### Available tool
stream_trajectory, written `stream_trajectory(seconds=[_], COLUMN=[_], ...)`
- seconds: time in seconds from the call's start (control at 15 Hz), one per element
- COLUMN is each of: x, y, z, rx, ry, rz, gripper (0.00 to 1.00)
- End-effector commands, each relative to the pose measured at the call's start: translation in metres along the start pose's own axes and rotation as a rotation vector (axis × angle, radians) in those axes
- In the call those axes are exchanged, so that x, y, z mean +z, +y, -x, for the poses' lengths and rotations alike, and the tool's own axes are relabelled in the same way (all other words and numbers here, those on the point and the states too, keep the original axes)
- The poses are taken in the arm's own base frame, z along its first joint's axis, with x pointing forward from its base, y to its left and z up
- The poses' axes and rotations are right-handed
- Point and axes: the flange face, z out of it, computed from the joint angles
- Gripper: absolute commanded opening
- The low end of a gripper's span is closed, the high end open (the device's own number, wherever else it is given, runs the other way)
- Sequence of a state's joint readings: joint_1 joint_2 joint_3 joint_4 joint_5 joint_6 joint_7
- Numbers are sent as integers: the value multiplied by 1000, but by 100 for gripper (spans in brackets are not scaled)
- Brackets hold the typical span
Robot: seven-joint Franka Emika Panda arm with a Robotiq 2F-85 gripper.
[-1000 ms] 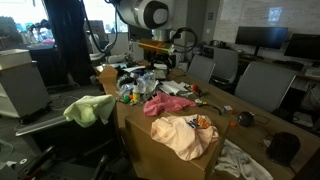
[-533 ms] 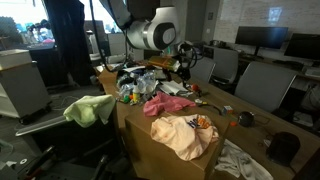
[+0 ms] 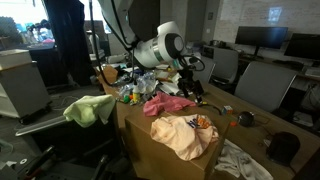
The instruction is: Put the three towels on the headrest of the grey chair
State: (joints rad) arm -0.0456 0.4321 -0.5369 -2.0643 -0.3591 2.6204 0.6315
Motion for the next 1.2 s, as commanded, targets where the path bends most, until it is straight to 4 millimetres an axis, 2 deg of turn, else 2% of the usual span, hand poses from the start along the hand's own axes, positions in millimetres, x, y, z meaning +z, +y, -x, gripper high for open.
stream_trajectory(seconds=[0.0, 0.2, 0.47, 0.73, 1.13], x=[6, 6, 11, 24, 56], y=[-3, -13, -24, -20, -9], z=[12, 31, 43, 50, 64], rx=[95, 74, 94, 135, 174], ry=[-97, -256, -382, -471, -579], rz=[156, 156, 122, 98, 104], gripper=[100, 100, 100, 100, 100])
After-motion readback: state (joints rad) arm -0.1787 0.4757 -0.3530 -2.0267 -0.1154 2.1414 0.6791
